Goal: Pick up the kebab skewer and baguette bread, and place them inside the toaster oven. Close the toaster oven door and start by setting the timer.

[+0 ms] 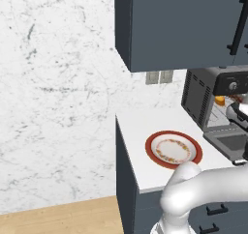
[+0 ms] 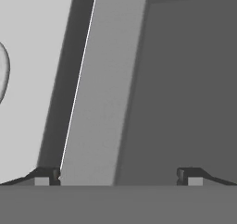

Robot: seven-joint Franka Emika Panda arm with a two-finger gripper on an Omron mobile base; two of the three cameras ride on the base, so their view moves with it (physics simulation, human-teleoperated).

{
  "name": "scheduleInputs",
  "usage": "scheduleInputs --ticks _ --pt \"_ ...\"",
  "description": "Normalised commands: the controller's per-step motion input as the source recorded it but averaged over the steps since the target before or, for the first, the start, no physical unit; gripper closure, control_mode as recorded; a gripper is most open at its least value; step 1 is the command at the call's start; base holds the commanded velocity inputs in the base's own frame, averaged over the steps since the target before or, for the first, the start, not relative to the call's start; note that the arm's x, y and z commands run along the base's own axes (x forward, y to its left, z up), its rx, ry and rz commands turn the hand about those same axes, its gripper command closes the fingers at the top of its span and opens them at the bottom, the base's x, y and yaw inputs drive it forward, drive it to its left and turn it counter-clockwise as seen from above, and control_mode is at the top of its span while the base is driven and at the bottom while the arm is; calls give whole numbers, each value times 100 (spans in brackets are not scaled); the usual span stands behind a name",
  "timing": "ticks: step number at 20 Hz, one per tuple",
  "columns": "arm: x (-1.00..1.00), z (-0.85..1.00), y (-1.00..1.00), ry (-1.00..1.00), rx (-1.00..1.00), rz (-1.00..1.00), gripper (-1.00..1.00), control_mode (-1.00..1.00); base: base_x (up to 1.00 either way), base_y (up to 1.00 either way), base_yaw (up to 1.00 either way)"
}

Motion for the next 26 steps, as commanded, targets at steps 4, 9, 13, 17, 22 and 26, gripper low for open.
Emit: scheduleInputs --ticks 4,9,13,17,22,26 --pt "-69 23 -6 -6 1 0 -100 -100 0 0 0" --pt "-100 30 -2 -2 2 1 -100 -100 0 0 0" --pt "-100 23 1 0 0 20 -100 -100 0 0 0" --pt "-100 1 31 7 0 41 -100 -100 0 0 0" --pt "-91 -3 27 7 -2 49 -100 -100 0 0 0" --pt "-38 -22 1 11 -8 50 -100 -100 0 0 0"
